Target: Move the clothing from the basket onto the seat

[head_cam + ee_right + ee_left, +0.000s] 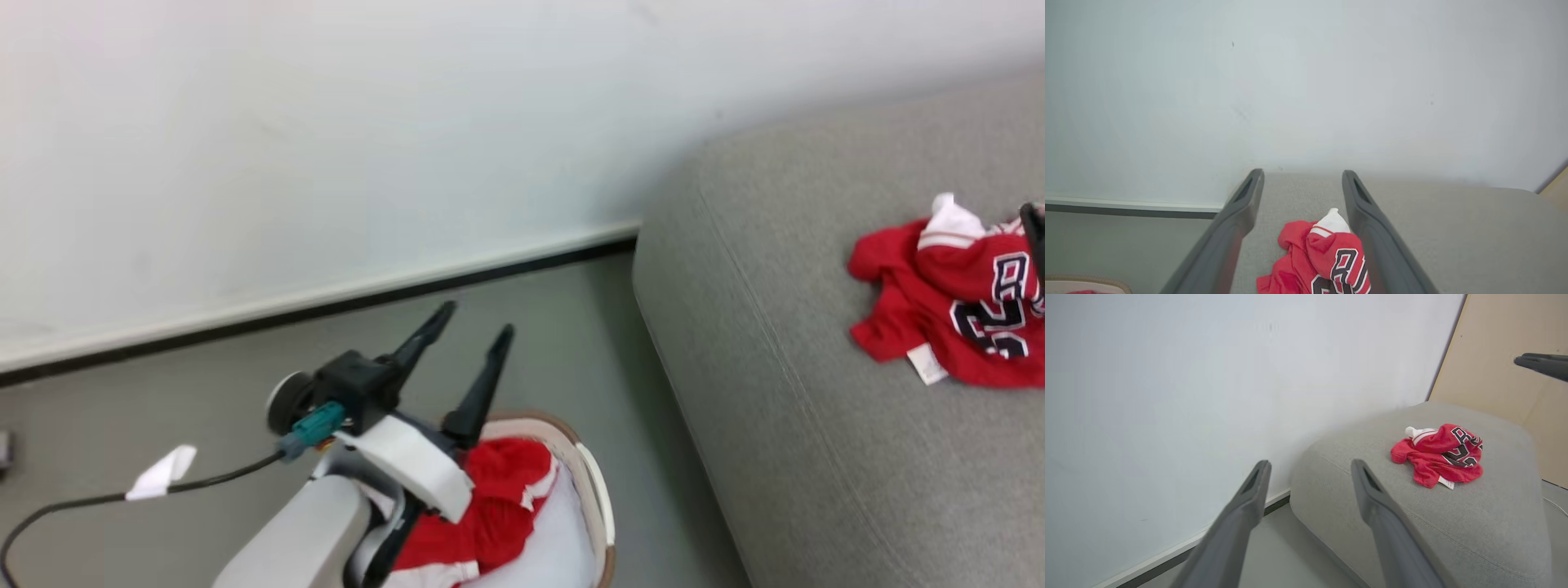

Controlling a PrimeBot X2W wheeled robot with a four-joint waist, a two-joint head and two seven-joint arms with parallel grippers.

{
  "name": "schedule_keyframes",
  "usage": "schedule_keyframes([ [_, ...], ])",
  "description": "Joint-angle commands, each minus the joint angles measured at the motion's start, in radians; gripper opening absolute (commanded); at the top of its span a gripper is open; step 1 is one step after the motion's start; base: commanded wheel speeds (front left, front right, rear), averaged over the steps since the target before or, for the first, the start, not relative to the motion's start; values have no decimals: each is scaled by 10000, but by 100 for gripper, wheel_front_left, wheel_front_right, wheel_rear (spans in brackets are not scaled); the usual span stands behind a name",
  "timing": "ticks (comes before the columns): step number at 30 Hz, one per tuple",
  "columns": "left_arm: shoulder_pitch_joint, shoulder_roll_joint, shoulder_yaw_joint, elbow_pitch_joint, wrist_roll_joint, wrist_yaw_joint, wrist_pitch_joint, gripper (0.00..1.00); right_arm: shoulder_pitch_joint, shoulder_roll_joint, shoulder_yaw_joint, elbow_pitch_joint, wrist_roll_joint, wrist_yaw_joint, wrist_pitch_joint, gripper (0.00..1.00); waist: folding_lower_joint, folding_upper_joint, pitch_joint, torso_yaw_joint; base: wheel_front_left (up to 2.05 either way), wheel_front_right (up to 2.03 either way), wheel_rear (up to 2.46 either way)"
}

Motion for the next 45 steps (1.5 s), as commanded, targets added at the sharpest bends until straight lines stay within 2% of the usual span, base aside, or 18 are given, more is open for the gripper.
schedule_keyframes([
  [1,336,99,259,53,84,120,1,100,373,179,-28,-233,-184,-22,-161,100,4,-1,-749,557,0,0,0],
  [5,899,172,1052,103,239,409,0,100,1118,808,-318,-879,-371,-22,-693,100,4,-1,-1129,936,0,0,0],
  [13,2363,151,2802,-73,512,852,-2,100,3052,2503,-944,-1633,-541,-22,-1824,100,4,-1,-1703,1625,0,0,0],
  [22,4215,-19,4797,-709,1422,1009,-2,100,4625,3863,-930,-1496,-1789,-22,-3049,100,4,-1,-1802,2018,0,0,0],
  [25,4668,-204,5241,-953,1887,849,-3,100,4908,4311,-1142,-1447,-2106,-22,-3115,100,4,-1,-1767,2080,0,0,0],
  [31,5255,-775,5861,-993,2558,507,-3,100,5216,4793,-1443,-1452,-2868,-22,-3112,100,4,-1,-1713,2095,0,0,0],
  [37,5168,-1214,6300,-917,3065,117,-3,100,5113,4945,-1448,-1340,-3026,-22,-3113,100,4,-1,-1733,2122,0,0,0],
  [45,5127,-1525,6718,-858,3505,-218,-3,100,4909,4978,-1343,-1285,-3074,-22,-3114,100,4,-1,-1770,2040,0,0,0],
])
